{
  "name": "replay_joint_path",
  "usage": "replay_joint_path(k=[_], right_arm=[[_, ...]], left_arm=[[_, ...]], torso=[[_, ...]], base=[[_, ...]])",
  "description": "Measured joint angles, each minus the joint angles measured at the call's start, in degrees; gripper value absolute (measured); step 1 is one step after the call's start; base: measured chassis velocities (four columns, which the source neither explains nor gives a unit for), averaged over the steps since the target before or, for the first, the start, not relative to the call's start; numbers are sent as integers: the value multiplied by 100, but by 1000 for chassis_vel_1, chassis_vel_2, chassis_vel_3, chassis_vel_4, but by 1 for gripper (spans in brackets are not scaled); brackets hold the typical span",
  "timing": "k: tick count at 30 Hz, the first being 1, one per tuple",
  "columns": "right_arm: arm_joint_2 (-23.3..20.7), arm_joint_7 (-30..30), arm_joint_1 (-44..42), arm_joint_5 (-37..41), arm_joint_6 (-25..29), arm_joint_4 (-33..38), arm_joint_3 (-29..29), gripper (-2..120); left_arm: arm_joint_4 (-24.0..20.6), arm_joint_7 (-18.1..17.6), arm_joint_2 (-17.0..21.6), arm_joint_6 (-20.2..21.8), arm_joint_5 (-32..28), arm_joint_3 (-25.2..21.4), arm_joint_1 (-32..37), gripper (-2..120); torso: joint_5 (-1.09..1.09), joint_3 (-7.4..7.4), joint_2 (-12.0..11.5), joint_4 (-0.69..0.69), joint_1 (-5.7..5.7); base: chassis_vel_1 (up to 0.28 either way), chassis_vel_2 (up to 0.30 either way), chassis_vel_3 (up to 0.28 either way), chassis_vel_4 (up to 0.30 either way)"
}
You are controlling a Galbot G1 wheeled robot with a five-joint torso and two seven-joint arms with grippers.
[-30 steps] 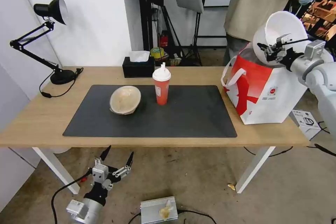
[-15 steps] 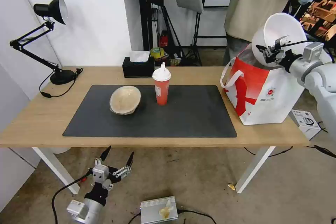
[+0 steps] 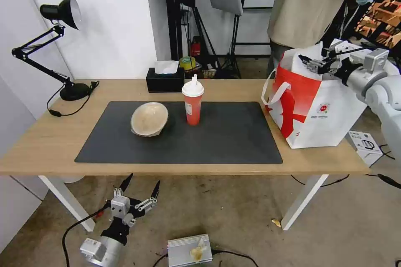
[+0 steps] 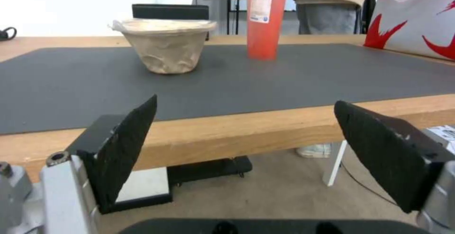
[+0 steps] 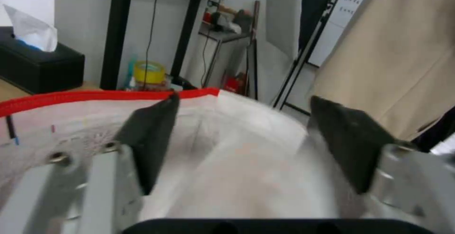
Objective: Pick up the trash from the table and place it into the takeout bag.
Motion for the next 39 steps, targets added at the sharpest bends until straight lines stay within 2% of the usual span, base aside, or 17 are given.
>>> replay_joint_path(k=[2,3,4,6,8,25,30,34,39], right_arm=[[-5,1,-5,10,-1,9,0,78],[-14,3,-10,28,-3,19,1,82],[-30,9,-15,52,-8,37,1,92],[-30,9,-15,52,-8,37,1,92],[-89,19,-29,95,-16,94,4,99],[-660,284,-369,602,-214,865,96,100],[-990,438,-757,1093,-164,1267,307,100],[-1298,660,-1483,1580,74,1769,715,100],[-1387,979,-1979,1929,373,2143,948,100]], left_arm=[[-4,0,0,0,0,0,2,100],[-8,0,0,0,1,0,5,100],[-15,0,0,0,4,1,9,100],[-15,0,0,0,4,1,9,100],[-31,0,-3,0,11,5,19,100],[-310,-30,-18,76,-23,-5,150,100],[-399,-80,62,125,-147,-40,202,100],[-508,-174,53,125,-233,-81,250,100],[-573,-201,20,125,-247,-126,254,100]], torso=[[0,0,0,0,0],[0,0,0,0,0],[0,0,0,0,0],[0,0,0,0,0],[0,0,0,0,0],[0,0,0,1,0],[-1,0,0,1,0],[0,-1,0,-2,-1],[0,0,1,0,-1]], base=[[0,0,0,0],[0,0,0,0],[0,0,0,0],[0,0,0,0],[0,0,0,0],[0,0,0,0],[0,0,0,0],[0,0,0,0],[0,0,0,0]])
